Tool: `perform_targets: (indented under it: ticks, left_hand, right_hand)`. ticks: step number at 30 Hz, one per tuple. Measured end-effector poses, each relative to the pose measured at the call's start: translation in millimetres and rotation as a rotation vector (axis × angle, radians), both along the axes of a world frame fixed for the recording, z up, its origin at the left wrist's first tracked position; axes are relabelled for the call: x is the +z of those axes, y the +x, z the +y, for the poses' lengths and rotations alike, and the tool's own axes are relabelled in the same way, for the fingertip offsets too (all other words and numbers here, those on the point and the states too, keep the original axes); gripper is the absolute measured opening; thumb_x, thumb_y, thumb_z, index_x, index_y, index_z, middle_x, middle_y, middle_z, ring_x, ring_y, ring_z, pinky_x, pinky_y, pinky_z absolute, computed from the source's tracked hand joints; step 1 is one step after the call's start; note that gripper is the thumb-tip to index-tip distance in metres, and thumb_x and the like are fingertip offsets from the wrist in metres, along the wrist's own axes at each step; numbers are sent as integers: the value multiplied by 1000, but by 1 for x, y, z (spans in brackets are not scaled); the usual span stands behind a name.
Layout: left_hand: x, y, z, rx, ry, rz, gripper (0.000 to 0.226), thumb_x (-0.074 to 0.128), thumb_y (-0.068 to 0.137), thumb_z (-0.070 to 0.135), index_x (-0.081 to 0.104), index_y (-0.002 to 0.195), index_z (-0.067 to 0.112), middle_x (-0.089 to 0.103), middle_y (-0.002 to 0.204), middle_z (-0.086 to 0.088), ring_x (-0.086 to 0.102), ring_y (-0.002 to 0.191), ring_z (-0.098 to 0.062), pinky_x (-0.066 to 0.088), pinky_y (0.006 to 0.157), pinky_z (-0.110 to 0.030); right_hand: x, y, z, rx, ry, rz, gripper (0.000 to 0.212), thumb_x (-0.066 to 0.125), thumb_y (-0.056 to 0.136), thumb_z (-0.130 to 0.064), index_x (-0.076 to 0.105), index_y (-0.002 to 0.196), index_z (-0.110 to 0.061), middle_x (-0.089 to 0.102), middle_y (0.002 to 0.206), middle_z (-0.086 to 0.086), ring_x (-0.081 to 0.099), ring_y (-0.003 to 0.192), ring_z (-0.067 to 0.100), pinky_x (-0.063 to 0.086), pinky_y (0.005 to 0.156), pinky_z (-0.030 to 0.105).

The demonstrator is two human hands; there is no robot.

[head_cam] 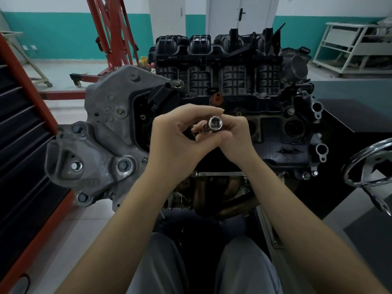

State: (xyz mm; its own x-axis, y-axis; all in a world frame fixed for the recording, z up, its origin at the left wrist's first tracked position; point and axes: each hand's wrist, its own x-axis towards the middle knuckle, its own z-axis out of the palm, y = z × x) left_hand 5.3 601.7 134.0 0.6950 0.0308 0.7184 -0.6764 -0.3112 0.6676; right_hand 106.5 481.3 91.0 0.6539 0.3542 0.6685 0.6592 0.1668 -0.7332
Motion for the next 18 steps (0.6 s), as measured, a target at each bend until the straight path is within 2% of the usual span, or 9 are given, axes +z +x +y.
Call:
perform_targets:
  ticks: [1,3,6,8,10,12,13,16,18]
  left_hand:
    - [0,0,-1,63,-12,-16,31,84,70,8,72,98,10,73,92,-3,71,90,-16,57,84,-35]
    - [-1,0,-1,88,-45,-27,31,82,71,8,71,100,13,73,92,-1,71,90,-13,57,83,-33]
    - [-1,0,1,-58,-60,8,37,74,77,-3,66,110,10,72,99,-5,70,97,-16,56,89,-36]
    - [-1,0,2,-137,-69,36,39,70,78,-9,64,113,7,72,100,-9,70,100,-20,55,91,-38]
    - [-1,1,2,-127,-47,35,37,72,77,-9,65,111,5,71,100,-11,69,100,-22,54,91,-37]
    - [0,0,1,-23,-4,-1,34,80,72,-1,69,103,5,72,98,-8,69,97,-20,55,88,-36]
    - [1,-1,0,28,-8,-11,32,83,70,3,70,100,7,72,95,-5,70,94,-17,56,86,-34]
    - [1,-1,-1,77,-35,-33,32,80,73,3,70,102,12,73,94,-1,71,91,-12,57,84,-32]
    - [0,0,2,13,-53,-10,34,74,77,-4,68,108,10,73,97,-4,71,95,-14,56,87,-33]
  right_hand:
    - [-1,1,1,-5,-1,3,19,75,71,-8,72,87,-19,75,83,-4,70,81,13,53,74,27]
    - [0,0,0,24,-6,-1,16,71,76,-12,70,90,-20,73,87,-10,69,85,10,52,77,24]
    - [4,-4,-2,96,-58,-22,35,64,83,-9,70,93,-42,69,89,-27,65,87,-6,48,77,11]
    - [5,-3,-3,110,-69,-26,44,64,82,-6,70,89,-48,68,85,-30,65,83,-8,47,74,9]
    - [2,-1,-1,44,-29,-20,34,71,76,-4,75,85,-37,72,81,-21,67,81,-2,49,73,13]
    - [-2,1,1,-1,-3,4,16,75,72,-7,75,86,-14,73,82,-7,70,80,10,53,74,25]
    - [-3,1,1,-12,10,20,17,74,72,-8,73,89,-11,73,83,-4,70,80,13,54,75,29]
    - [-2,0,0,6,-6,-6,19,72,77,-9,69,94,-17,72,86,-15,68,85,6,51,77,22]
    - [0,-2,-1,34,-58,-42,20,65,83,-8,66,95,-24,69,88,-24,65,87,-2,48,78,14]
